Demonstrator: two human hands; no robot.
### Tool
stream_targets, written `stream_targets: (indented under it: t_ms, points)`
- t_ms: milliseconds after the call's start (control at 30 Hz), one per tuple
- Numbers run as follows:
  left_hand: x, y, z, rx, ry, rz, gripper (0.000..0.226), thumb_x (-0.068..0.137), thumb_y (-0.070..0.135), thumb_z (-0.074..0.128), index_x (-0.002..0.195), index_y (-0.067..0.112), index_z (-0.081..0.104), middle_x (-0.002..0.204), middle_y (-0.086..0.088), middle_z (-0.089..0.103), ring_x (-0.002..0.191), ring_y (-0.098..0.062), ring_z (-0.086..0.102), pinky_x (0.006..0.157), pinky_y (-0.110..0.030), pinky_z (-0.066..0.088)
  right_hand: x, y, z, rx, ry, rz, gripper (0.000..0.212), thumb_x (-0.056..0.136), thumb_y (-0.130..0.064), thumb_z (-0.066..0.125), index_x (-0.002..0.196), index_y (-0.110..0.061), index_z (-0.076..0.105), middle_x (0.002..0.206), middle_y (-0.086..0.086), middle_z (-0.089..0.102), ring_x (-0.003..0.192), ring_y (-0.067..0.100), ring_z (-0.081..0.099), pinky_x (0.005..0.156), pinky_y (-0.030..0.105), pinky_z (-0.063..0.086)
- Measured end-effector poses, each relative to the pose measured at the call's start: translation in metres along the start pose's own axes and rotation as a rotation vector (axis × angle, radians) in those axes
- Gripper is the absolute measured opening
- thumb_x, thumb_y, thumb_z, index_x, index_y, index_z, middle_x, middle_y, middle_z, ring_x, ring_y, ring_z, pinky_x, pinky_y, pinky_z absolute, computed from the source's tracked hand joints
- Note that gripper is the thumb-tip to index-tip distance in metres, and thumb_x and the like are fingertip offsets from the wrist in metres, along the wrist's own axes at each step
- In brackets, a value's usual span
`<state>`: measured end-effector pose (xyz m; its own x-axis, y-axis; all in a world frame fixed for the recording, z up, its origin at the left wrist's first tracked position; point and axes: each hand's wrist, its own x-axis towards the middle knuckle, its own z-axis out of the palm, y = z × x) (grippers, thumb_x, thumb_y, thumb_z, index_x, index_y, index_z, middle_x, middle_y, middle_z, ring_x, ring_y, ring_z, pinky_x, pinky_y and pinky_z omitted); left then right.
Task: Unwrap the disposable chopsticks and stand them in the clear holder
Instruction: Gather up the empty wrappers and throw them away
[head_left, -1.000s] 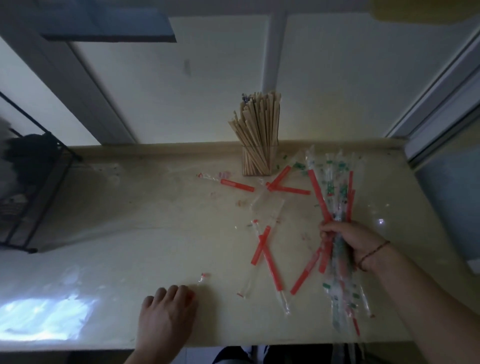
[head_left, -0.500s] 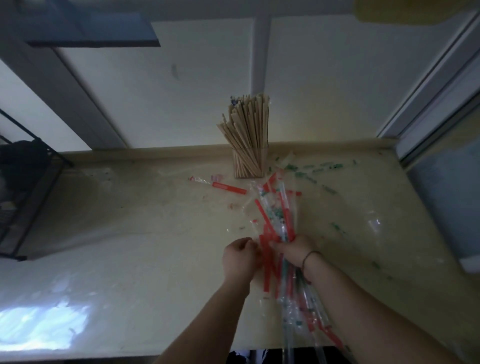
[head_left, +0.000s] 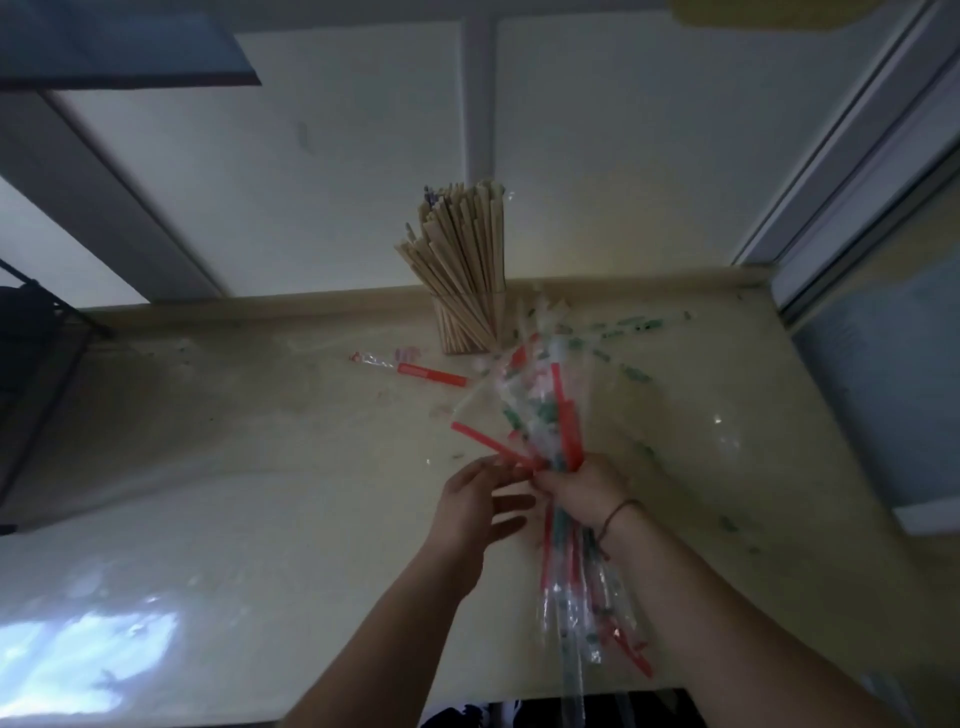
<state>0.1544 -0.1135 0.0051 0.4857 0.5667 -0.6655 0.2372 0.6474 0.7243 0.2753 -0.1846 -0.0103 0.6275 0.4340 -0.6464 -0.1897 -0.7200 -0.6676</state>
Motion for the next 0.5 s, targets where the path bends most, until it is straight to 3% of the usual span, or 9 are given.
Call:
stream_targets:
  t_ms: [67, 100, 200, 267, 400, 500]
  points:
    - [0.001, 0.001, 0.010, 0.164, 0.039, 0.137, 0.016, 0.097, 0.018, 0.052, 0.102, 0.014, 0.067, 0.095, -0.007, 0.074, 0.077, -0.021, 0.068, 0.074, -0.037, 0.054, -0.004, -0.009, -0.030, 0.212, -0.015, 0.025, 0.007, 0.076, -0.008, 0.072, 0.074, -0.002, 0.071, 0.064, 0.011, 0.071, 0.058, 0.024, 0.067, 0.054, 0.029, 0.054]
    - [0.003, -0.001, 0.017, 0.357, 0.057, 0.230, 0.015, 0.096, 0.023, 0.054, 0.099, 0.016, 0.067, 0.093, -0.005, 0.073, 0.075, -0.019, 0.067, 0.071, -0.032, 0.051, -0.005, -0.013, -0.048, 0.322, -0.007, 0.027, 0.010, 0.079, -0.003, 0.069, 0.069, 0.000, 0.068, 0.056, 0.011, 0.067, 0.048, 0.021, 0.064, 0.048, 0.027, 0.052]
    - [0.004, -0.026, 0.045, 1.210, -0.019, 0.398, 0.034, 0.090, 0.055, 0.053, 0.104, 0.025, 0.061, 0.099, 0.003, 0.066, 0.089, -0.020, 0.064, 0.073, -0.029, 0.047, -0.002, -0.020, -0.110, 0.426, 0.134, -0.069, 0.011, 0.082, 0.003, 0.066, 0.072, -0.003, 0.065, 0.049, 0.004, 0.062, 0.037, 0.010, 0.056, 0.040, 0.018, 0.047]
    - [0.006, -0.044, 0.061, 1.511, -0.044, 0.472, 0.043, 0.090, 0.060, 0.046, 0.110, 0.024, 0.057, 0.107, 0.000, 0.063, 0.098, -0.025, 0.062, 0.078, -0.034, 0.046, 0.009, -0.016, -0.144, 0.169, 0.222, -0.139, 0.007, 0.077, -0.001, 0.074, 0.082, -0.004, 0.069, 0.067, 0.008, 0.067, 0.049, 0.010, 0.061, 0.046, 0.018, 0.049]
    - [0.019, -0.055, 0.069, 1.646, 0.017, 0.585, 0.035, 0.102, 0.044, 0.032, 0.109, 0.020, 0.057, 0.111, -0.004, 0.064, 0.099, -0.028, 0.062, 0.073, -0.033, 0.041, 0.036, 0.022, -0.158, -0.550, 0.194, -0.027, 0.039, 0.071, -0.023, 0.083, 0.105, -0.006, 0.072, 0.093, 0.015, 0.072, 0.087, 0.025, 0.069, 0.069, 0.026, 0.046]
    - [0.023, -0.056, 0.066, 1.612, -0.013, 0.548, 0.035, 0.103, 0.041, 0.032, 0.104, 0.020, 0.059, 0.105, -0.004, 0.066, 0.095, -0.030, 0.064, 0.071, -0.031, 0.043, 0.043, 0.045, -0.142, -0.646, 0.207, 0.022, 0.046, 0.072, -0.041, 0.078, 0.106, -0.012, 0.071, 0.102, 0.014, 0.072, 0.095, 0.030, 0.069, 0.078, 0.033, 0.055]
